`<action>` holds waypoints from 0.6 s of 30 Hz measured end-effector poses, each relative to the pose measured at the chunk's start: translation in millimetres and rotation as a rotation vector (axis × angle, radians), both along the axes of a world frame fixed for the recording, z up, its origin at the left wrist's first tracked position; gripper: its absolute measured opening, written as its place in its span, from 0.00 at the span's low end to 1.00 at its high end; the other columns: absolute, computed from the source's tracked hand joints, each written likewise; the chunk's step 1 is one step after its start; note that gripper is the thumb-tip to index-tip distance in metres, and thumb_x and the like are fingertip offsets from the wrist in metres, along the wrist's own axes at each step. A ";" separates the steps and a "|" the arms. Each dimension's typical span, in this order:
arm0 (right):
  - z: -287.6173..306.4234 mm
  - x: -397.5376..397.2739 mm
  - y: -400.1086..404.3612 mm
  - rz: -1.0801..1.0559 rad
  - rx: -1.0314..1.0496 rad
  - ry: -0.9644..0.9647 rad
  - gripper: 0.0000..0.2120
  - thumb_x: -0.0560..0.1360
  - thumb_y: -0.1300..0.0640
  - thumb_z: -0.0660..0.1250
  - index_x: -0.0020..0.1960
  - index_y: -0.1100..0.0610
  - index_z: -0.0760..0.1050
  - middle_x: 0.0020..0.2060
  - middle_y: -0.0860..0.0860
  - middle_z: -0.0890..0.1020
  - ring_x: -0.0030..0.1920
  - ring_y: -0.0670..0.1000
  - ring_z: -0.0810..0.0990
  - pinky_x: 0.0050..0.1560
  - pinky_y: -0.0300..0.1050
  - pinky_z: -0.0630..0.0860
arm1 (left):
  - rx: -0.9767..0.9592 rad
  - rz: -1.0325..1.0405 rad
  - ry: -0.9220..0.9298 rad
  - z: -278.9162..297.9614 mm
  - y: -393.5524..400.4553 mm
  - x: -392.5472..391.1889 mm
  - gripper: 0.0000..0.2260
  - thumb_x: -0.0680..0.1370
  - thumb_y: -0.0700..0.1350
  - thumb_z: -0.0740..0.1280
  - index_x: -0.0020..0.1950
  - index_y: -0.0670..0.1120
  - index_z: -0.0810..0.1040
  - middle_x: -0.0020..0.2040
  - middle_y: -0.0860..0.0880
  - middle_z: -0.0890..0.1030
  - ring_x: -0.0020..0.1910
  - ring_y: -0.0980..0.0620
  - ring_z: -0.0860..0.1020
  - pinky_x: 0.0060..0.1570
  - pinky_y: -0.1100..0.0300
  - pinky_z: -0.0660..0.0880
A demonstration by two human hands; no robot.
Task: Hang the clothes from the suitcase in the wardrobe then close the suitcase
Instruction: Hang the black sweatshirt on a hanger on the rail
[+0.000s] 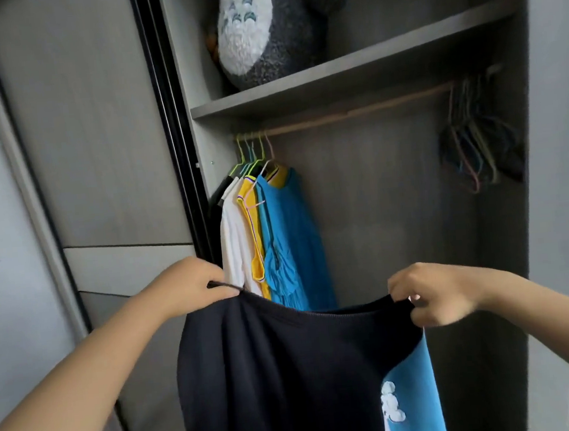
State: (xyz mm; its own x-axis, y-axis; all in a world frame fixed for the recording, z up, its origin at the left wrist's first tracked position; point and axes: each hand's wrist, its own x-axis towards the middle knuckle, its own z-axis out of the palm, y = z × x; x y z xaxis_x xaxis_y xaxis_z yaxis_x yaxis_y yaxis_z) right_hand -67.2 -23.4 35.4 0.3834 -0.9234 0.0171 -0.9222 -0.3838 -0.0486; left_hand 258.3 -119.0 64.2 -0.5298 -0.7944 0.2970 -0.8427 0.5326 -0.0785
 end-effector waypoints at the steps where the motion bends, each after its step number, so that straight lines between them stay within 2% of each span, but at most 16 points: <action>1: 2.8 -11.7 -11.5 -0.015 -0.005 0.009 0.07 0.69 0.62 0.62 0.32 0.60 0.68 0.36 0.47 0.69 0.34 0.42 0.68 0.37 0.31 0.65 | -0.010 -0.021 0.049 0.9 -9.3 -15.9 0.21 0.77 0.54 0.63 0.26 0.48 0.64 0.27 0.53 0.67 0.28 0.59 0.66 0.32 0.64 0.63; 3: 7.0 -33.5 -32.1 -0.047 0.000 0.029 0.07 0.72 0.59 0.62 0.39 0.62 0.75 0.35 0.45 0.71 0.37 0.44 0.70 0.43 0.37 0.70 | -0.042 -0.078 0.150 1.0 -29.6 -50.1 0.23 0.77 0.55 0.62 0.26 0.46 0.63 0.26 0.51 0.67 0.27 0.58 0.67 0.32 0.63 0.63; 5: 11.8 -50.3 -47.3 -0.111 -0.002 0.028 0.09 0.75 0.57 0.61 0.47 0.58 0.78 0.37 0.41 0.72 0.41 0.43 0.72 0.43 0.33 0.69 | -0.087 -0.126 0.195 1.4 -44.8 -79.7 0.24 0.78 0.54 0.62 0.25 0.46 0.60 0.24 0.51 0.64 0.26 0.57 0.65 0.31 0.65 0.60; 7: 18.7 -67.2 -62.8 -0.182 -0.107 -0.005 0.10 0.75 0.56 0.60 0.50 0.57 0.78 0.41 0.43 0.74 0.46 0.45 0.75 0.47 0.35 0.70 | -0.100 -0.147 0.149 2.0 -61.1 -105.8 0.23 0.79 0.51 0.60 0.26 0.46 0.58 0.25 0.51 0.63 0.27 0.57 0.63 0.32 0.64 0.60; 9: 31.7 -91.0 -84.5 -0.288 -0.278 -0.060 0.08 0.75 0.57 0.61 0.47 0.57 0.78 0.41 0.47 0.75 0.49 0.51 0.78 0.52 0.43 0.73 | -0.100 -0.151 0.081 4.8 -83.9 -132.3 0.22 0.79 0.52 0.58 0.28 0.46 0.58 0.27 0.51 0.62 0.28 0.57 0.62 0.36 0.59 0.63; 12: 51.4 -120.6 -114.8 -0.476 -0.463 -0.137 0.06 0.75 0.57 0.61 0.43 0.56 0.76 0.44 0.55 0.79 0.51 0.57 0.78 0.51 0.47 0.74 | -0.109 -0.140 -0.004 12.3 -120.5 -159.5 0.21 0.80 0.53 0.56 0.29 0.47 0.57 0.29 0.51 0.63 0.30 0.55 0.63 0.40 0.57 0.63; 14: 65.0 -135.0 -133.9 -0.578 -0.559 -0.159 0.08 0.75 0.57 0.61 0.47 0.60 0.76 0.48 0.58 0.80 0.52 0.58 0.77 0.50 0.47 0.73 | -0.145 -0.151 -0.058 17.1 -143.9 -171.9 0.21 0.80 0.54 0.55 0.30 0.47 0.57 0.29 0.51 0.63 0.32 0.53 0.65 0.38 0.58 0.61; 16: 82.7 -144.6 -152.9 -0.685 -0.645 -0.163 0.10 0.75 0.57 0.61 0.52 0.61 0.76 0.52 0.61 0.78 0.54 0.59 0.76 0.50 0.47 0.72 | -0.207 -0.175 -0.105 21.3 -169.1 -183.2 0.21 0.80 0.55 0.54 0.30 0.47 0.57 0.30 0.51 0.63 0.31 0.55 0.64 0.32 0.61 0.59; 18: 98.0 -152.5 -169.1 -0.818 -0.673 -0.130 0.13 0.76 0.56 0.61 0.56 0.62 0.74 0.56 0.61 0.76 0.57 0.60 0.75 0.51 0.46 0.71 | -0.247 -0.184 -0.170 26.4 -192.3 -191.2 0.21 0.81 0.56 0.52 0.31 0.48 0.56 0.30 0.52 0.62 0.30 0.57 0.62 0.32 0.61 0.58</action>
State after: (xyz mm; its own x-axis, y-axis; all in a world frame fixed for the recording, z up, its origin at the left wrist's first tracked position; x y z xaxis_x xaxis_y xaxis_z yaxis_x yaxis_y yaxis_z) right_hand -219.8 -192.5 133.4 -0.3899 -0.6850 0.6154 -0.9148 0.3649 -0.1734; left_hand 67.1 -311.3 90.6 -0.7157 -0.5962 0.3637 -0.6982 0.6218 -0.3548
